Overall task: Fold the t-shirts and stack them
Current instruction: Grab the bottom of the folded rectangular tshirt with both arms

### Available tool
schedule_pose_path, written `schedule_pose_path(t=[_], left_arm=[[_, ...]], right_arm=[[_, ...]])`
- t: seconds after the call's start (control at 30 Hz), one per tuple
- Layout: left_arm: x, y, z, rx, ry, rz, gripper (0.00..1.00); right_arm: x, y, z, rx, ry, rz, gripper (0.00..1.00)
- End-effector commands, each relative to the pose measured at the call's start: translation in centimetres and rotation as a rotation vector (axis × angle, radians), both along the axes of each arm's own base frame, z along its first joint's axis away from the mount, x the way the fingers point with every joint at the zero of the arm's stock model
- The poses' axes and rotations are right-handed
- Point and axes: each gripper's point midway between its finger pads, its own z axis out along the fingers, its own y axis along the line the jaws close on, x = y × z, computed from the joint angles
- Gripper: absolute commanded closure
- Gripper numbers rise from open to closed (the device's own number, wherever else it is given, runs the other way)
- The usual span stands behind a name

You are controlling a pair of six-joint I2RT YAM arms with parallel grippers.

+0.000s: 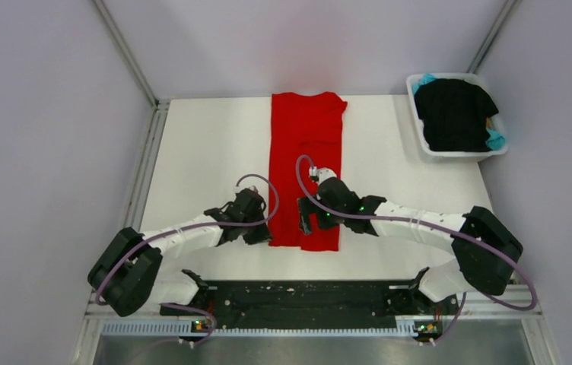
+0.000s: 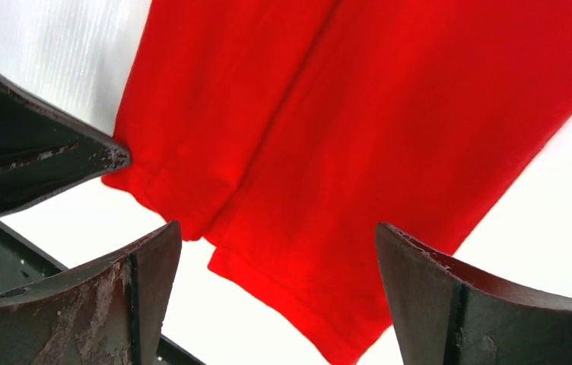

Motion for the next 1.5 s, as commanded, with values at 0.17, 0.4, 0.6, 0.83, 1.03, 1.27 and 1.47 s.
schedule_pose_path(t=[0.17, 0.4, 0.6, 0.83, 1.03, 1.27, 1.47], left_arm=[[-1.0, 1.3, -0.6, 0.042, 0.008, -0.003, 1.00], [-0.7, 1.8, 0.0, 0.054, -0.018, 0.014, 1.00], [-0.8, 2.1, -0.5, 0.073, -0.003, 0.028, 1.00], [-0.9, 2.5, -1.0, 0.086, 0.000, 0.038, 1.00], [-0.9, 2.4, -1.1, 0.085, -0.006, 0.033, 1.00], [-1.0, 2.3, -1.2, 0.080, -0.005, 0.025, 1.00], [-1.1, 3.1, -1.7, 0.115, 0.001, 0.039, 1.00]], right_arm=[[-2.1, -2.1, 0.4, 0.000, -0.031, -0.109, 0.07], [-6.0, -4.1, -2.5, 0.035, 0.100, -0.117, 0.17], [-8.7, -2.8, -3.3, 0.163, 0.200, -0.050, 0.30], [-9.4, -3.6, -4.0, 0.168, 0.214, -0.062, 0.53], [-7.9, -4.6, -5.0, 0.123, 0.167, -0.148, 0.62], [-6.5, -5.0, -5.9, 0.065, 0.138, -0.217, 0.63], [-7.5, -5.1, -6.4, 0.042, 0.169, -0.159, 1.00]])
